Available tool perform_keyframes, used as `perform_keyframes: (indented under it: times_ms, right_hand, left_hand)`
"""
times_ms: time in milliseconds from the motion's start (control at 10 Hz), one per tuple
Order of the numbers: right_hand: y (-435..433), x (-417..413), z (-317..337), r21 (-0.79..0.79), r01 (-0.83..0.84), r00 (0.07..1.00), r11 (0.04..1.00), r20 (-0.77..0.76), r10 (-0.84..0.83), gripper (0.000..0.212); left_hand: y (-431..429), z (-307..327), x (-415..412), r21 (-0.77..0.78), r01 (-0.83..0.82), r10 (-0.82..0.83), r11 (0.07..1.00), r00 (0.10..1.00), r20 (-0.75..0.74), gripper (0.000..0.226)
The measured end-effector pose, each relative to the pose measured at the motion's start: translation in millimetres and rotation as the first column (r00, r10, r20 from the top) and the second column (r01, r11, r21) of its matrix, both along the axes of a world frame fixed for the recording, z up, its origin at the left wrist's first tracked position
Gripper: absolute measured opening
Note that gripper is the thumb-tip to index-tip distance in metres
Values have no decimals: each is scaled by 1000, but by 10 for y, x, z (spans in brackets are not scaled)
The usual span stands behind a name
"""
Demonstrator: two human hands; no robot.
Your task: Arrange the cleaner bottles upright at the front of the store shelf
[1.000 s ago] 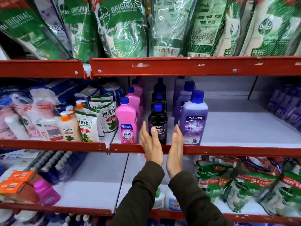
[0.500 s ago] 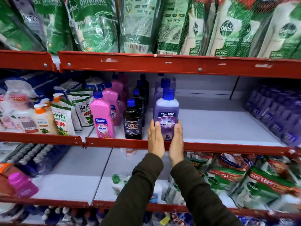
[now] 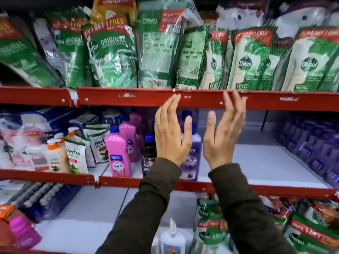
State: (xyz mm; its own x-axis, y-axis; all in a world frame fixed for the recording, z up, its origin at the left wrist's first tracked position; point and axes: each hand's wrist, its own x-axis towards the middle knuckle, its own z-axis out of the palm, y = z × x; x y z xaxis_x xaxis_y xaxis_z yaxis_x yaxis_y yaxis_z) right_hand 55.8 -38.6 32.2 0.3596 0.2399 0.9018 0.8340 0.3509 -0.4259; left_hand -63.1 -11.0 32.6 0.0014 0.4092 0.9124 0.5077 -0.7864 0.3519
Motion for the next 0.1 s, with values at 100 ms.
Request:
perform_keyframes:
  times_ms: [100]
  right_hand:
    - [40, 79, 693, 56, 191, 961, 980, 192, -198, 60]
  left_hand:
    - [63, 645, -30, 105, -171, 181, 980, 979, -90, 62]
